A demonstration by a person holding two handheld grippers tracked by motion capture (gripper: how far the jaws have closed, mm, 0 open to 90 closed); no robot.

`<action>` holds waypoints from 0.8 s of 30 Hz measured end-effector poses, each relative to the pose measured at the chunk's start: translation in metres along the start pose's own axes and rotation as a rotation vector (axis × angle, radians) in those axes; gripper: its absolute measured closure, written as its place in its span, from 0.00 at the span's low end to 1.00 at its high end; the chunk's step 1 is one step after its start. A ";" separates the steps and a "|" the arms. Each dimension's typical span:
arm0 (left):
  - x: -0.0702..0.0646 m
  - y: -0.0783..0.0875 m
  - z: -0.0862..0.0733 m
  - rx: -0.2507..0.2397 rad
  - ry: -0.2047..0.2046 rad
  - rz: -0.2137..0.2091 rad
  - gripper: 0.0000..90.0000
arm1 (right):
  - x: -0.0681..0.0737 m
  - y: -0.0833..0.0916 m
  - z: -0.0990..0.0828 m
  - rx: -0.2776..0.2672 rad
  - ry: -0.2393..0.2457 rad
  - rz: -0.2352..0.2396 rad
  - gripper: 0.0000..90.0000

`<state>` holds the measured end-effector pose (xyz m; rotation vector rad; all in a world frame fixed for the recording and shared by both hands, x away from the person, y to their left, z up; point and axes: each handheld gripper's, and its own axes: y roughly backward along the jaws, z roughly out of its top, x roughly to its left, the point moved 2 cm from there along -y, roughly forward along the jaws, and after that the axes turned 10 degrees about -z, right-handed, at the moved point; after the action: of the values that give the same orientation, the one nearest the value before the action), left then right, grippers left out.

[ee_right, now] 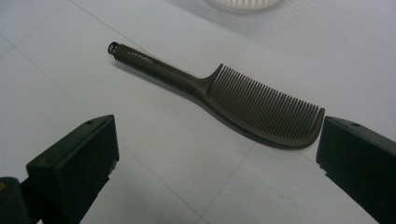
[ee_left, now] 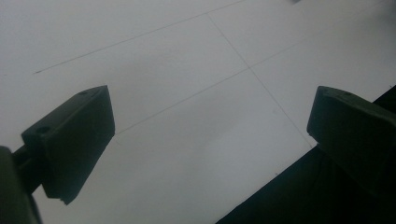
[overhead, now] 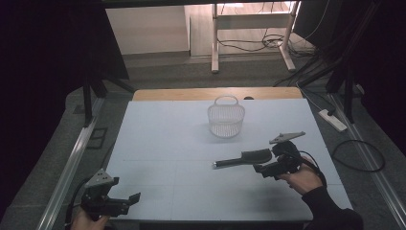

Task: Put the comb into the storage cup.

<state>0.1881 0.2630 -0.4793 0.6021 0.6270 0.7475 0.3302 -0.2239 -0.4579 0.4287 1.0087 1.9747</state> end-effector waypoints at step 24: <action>-0.001 -0.005 0.004 0.030 -0.012 0.002 0.02 | 0.007 -0.021 0.024 0.077 0.010 0.027 0.00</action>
<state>0.1923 0.2581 -0.4801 0.6347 0.6274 0.7370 0.3517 -0.1999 -0.4600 0.4777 1.0935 1.9680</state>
